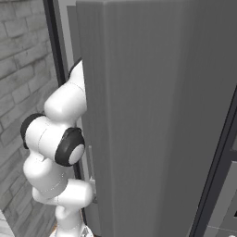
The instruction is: Gather the sweet potato and bell pepper from the fridge and place them on a tray on the dining counter. Then gather the steaks from the fridge and place them on the other tray.
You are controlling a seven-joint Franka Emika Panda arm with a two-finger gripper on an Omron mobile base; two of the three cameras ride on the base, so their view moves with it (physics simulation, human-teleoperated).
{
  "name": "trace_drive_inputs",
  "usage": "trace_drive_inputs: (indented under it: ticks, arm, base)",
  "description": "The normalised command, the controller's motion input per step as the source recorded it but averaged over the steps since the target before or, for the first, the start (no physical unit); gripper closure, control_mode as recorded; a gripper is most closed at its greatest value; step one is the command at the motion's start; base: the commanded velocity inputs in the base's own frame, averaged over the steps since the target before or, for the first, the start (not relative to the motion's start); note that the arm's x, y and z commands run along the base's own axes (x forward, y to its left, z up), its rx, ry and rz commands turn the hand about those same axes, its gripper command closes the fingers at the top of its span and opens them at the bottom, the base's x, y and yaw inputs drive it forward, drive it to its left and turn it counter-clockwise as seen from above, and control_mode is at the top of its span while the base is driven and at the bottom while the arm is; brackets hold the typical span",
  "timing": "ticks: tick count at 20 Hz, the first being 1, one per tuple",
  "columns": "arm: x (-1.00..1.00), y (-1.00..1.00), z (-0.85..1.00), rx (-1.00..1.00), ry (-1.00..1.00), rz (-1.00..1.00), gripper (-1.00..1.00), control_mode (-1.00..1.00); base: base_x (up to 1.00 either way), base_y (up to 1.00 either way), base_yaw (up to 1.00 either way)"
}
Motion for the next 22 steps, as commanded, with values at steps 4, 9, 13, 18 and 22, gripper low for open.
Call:
trace_drive_inputs:
  ticks: [4,9,13,18,22]
  arm:
    - [0.46,-0.01,-0.12,0.00,0.05,0.00,-1.00,-1.00]
    - [0.44,-0.12,-0.03,0.00,0.05,0.00,-1.00,-1.00]
    - [0.38,-0.19,-0.01,0.00,0.04,0.00,-1.00,-1.00]
    - [0.26,-0.14,-0.08,0.00,0.04,0.00,-1.00,-1.00]
    - [0.25,-0.02,-0.14,0.00,0.06,0.00,-1.00,-1.00]
  base:
    - [0.00,0.00,0.00]
    - [0.00,0.00,0.00]
    - [0.00,0.00,0.00]
    - [0.00,0.00,0.00]
    - [0.00,0.00,0.00]
